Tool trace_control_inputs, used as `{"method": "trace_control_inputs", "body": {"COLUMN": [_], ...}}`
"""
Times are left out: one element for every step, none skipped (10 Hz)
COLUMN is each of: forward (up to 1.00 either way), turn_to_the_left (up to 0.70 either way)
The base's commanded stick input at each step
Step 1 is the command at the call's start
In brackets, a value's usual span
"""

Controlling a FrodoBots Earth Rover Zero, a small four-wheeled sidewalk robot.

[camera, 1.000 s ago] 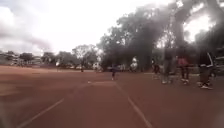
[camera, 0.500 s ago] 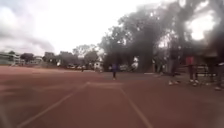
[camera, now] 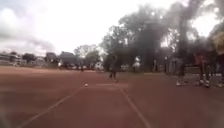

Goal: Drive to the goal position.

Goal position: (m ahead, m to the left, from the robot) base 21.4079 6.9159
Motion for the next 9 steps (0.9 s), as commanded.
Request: {"method": "trace_control_inputs", "body": {"forward": [0.85,0.85,0.85,0.85,0.85,0.85,0.85,0.85,0.85], "turn_to_the_left": [0.00,0.00,0.00,0.00,0.00,0.00,0.00,0.00,0.00]}}
